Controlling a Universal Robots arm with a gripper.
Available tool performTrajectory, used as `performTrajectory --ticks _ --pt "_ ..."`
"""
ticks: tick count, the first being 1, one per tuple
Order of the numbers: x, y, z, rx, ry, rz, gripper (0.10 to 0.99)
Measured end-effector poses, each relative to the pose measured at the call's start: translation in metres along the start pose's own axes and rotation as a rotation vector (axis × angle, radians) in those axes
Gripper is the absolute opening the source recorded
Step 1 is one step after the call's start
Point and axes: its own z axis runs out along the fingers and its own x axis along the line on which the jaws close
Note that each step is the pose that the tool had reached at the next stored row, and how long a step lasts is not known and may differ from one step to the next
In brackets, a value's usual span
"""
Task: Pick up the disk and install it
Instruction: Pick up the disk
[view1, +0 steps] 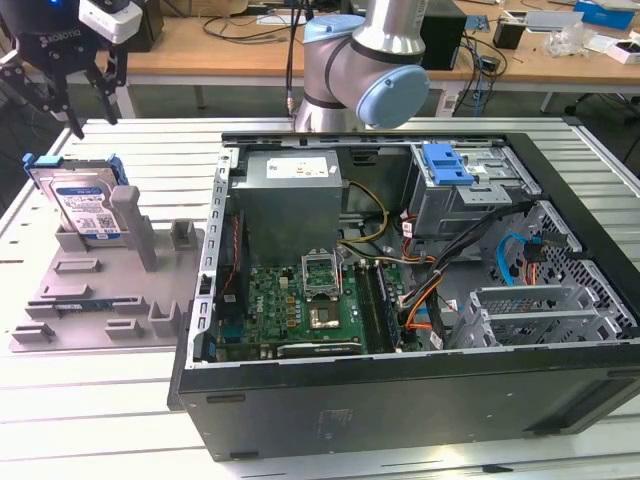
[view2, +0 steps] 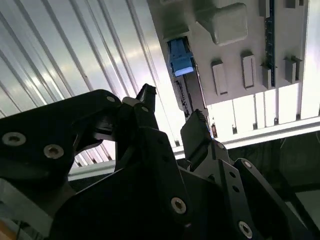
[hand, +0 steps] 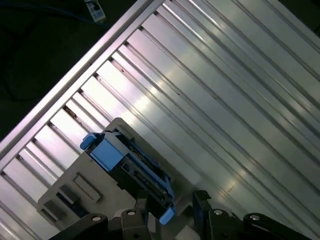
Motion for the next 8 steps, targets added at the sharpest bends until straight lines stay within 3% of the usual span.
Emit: performTrajectory --ticks 8 --pt "0.0000 -0.0001 0.0020 -0.002 0.0077 -0.164 0.482"
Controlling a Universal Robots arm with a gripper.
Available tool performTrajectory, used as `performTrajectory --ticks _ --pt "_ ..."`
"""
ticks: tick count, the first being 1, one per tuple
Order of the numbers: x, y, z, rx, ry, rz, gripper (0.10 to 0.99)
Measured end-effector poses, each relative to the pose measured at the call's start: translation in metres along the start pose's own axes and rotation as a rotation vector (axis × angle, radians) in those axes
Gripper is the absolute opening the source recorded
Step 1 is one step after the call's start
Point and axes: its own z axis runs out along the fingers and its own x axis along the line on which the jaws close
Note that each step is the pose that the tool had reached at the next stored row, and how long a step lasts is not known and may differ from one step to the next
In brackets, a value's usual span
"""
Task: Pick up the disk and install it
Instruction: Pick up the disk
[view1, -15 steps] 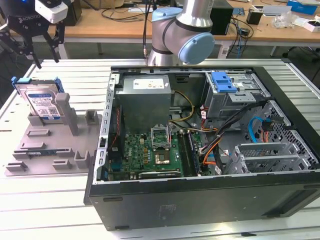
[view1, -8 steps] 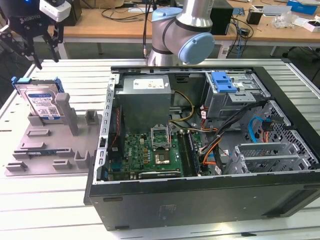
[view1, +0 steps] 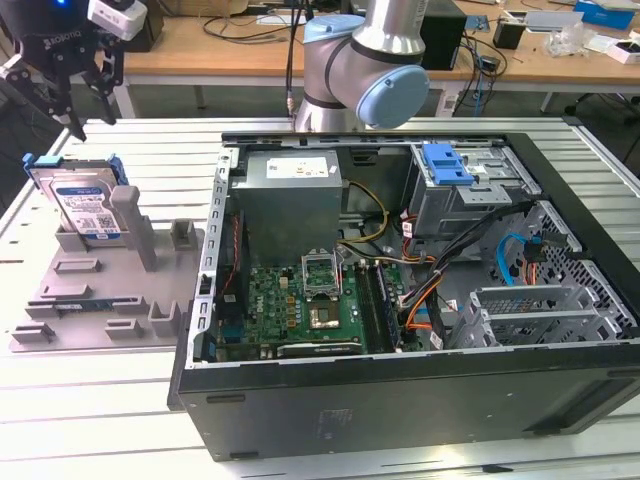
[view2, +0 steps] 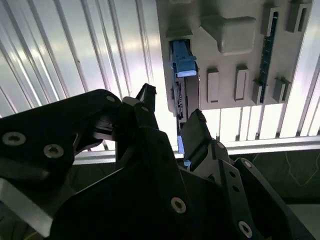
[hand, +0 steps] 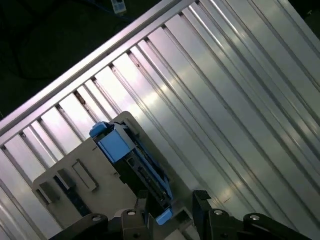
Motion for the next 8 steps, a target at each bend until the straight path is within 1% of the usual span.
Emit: performTrajectory --ticks 1,2,8 --pt "0.0000 0.0000 0.0004 0.000 0.0010 -0.022 0.482" --pt "0.0000 0.0000 0.0010 -0.001 0.0026 -0.058 0.482" --pt "0.0000 -0.0001 0.0030 -0.002 0.0080 -0.175 0.482"
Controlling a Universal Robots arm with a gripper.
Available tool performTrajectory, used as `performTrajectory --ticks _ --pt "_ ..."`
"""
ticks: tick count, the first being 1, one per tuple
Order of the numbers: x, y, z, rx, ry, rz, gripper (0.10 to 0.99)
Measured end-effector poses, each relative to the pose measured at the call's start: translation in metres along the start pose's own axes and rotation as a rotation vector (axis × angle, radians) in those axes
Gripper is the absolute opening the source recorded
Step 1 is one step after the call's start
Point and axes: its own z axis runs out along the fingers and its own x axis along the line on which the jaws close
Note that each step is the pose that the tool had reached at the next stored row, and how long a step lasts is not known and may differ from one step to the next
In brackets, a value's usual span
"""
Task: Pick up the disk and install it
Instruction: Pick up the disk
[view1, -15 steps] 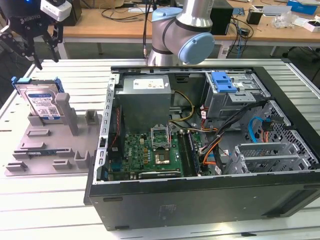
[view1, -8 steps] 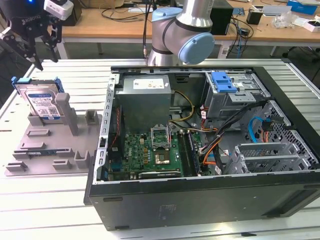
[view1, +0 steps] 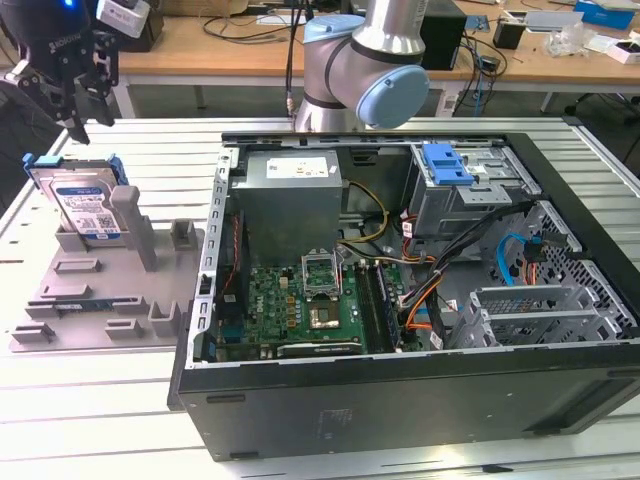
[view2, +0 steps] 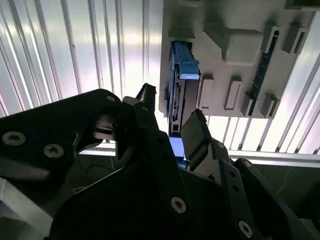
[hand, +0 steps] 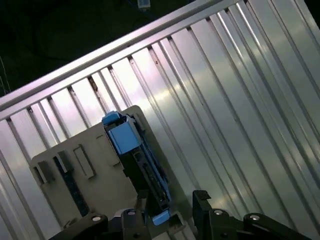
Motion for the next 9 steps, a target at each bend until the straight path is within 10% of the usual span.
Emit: performTrajectory --ticks 9 --pt "0.0000 -0.0001 0.0031 -0.002 0.0105 -0.213 0.482"
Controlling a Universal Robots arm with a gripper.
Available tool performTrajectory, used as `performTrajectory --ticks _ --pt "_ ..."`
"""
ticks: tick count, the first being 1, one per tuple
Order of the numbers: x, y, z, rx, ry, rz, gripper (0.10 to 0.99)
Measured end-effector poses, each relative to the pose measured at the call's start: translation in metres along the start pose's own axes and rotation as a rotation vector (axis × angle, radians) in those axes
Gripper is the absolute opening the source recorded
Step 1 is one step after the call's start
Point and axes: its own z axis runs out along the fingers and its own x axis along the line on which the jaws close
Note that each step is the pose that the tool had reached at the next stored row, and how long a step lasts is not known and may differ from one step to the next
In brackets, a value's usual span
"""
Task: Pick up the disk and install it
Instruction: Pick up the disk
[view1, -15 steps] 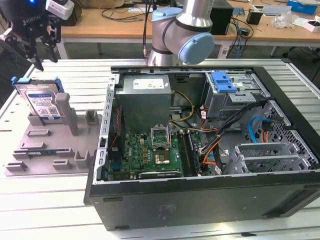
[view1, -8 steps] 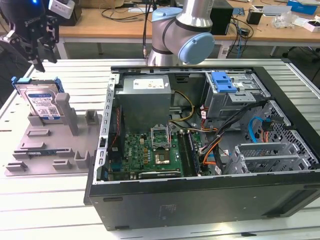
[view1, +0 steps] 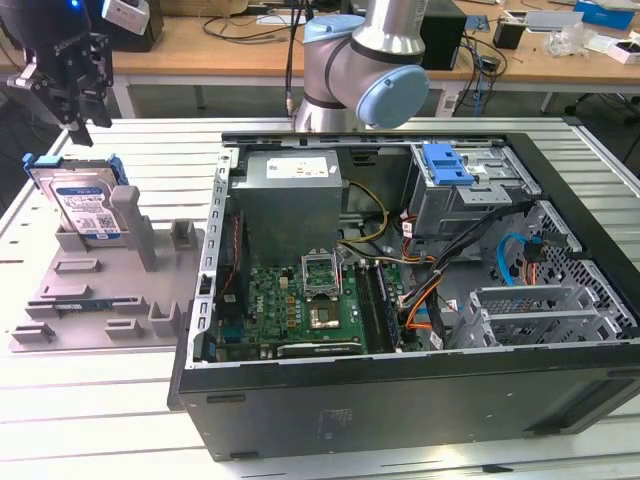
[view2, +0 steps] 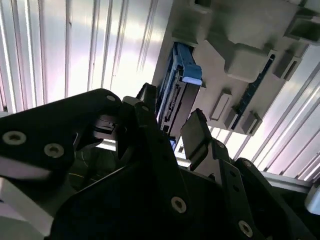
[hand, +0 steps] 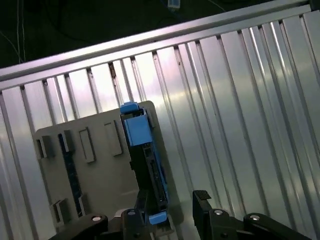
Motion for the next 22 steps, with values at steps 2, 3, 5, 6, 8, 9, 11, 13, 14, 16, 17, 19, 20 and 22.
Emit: performTrajectory --ticks 2,3,5,6,8,9,11,13,14,16,17,19,20,22 --pt "0.0000 0.0000 0.0006 0.000 0.0025 -0.045 0.482" --pt "0.0000 0.0000 0.0010 -0.001 0.0051 -0.083 0.482" --pt "0.0000 0.0000 0.0014 -0.001 0.0077 -0.119 0.482" --pt "0.0000 -0.0001 0.0018 -0.001 0.0098 -0.148 0.482" --pt "0.0000 -0.0001 0.0024 -0.001 0.0141 -0.207 0.482" --pt "0.0000 -0.0001 0.0026 -0.001 0.0155 -0.227 0.482" --pt "-0.0001 0.0003 0.0025 -0.002 0.0181 -0.252 0.482" --pt "-0.0001 0.0003 0.0027 -0.002 0.0183 -0.254 0.482" --pt "0.0000 0.0007 0.0027 -0.002 0.0184 -0.254 0.482" --pt "0.0006 0.0033 0.0028 0.003 0.0276 -0.253 0.482" --pt "0.0011 0.0055 0.0030 0.011 0.0412 -0.251 0.482" --pt "0.0016 0.0072 0.0033 0.018 0.0550 -0.250 0.482" --pt "0.0020 0.0087 0.0034 0.023 0.0666 -0.250 0.482" --pt "0.0025 0.0137 0.0046 0.039 0.0796 -0.249 0.482"
